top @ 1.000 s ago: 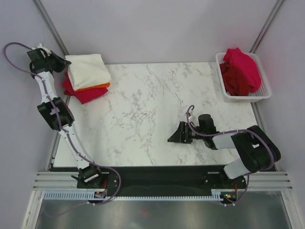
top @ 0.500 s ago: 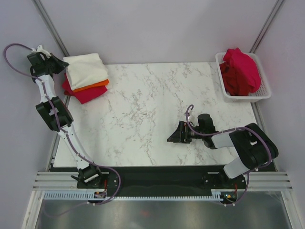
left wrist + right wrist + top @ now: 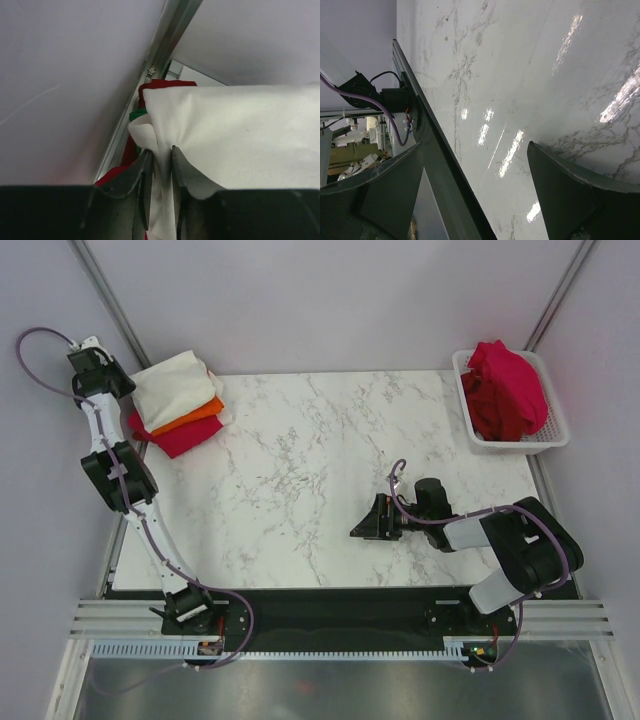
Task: Fold and stack the t-shirts
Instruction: Neatly place the folded tshirt to the corner
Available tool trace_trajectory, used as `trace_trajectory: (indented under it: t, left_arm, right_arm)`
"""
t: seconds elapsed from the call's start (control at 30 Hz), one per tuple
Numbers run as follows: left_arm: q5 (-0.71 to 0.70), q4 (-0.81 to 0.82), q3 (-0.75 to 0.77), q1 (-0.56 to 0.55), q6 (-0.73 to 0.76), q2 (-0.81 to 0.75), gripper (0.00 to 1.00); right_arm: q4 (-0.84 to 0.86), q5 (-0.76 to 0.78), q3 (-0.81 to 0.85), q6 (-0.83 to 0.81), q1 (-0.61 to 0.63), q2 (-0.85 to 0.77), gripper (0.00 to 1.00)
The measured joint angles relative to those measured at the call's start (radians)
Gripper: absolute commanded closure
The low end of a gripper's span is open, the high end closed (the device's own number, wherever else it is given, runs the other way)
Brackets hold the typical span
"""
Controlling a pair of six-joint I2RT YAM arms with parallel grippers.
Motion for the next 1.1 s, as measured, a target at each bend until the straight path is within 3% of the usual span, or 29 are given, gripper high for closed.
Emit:
trace_trajectory:
  t: [0.13, 0.4, 0.53, 0.77, 1.1]
  left_arm:
    - [-0.104, -0.029, 0.012, -0.017, 0.013, 0.007, 0.63]
    - [-0.292, -0.067, -0.081, -0.049, 0.002, -0.013, 0.16]
    - [-0.324, -0.082, -0.157, -0.060, -0.045, -0.051, 0.02]
    - [-0.244, -0.077, -0.317, -0.040, -0.138, -0.151, 0.00]
    - [0.201, 0.181, -0.692, 0.082, -0.139, -0.313, 0.00]
  right_arm:
    - [0.000, -0.001, 0.000, 0.000, 0.000, 0.000, 0.07]
    - [0.000, -0.001, 0.000, 0.001, 0.000, 0.000, 0.07]
    - [0.000, -0.001, 0.000, 0.002, 0.000, 0.000, 0.07]
    - [0.002, 0.007, 0.001, 0.000, 0.012, -0.001, 0.07]
    - [0.000, 0.021, 0.004, -0.002, 0.029, -0.003, 0.06]
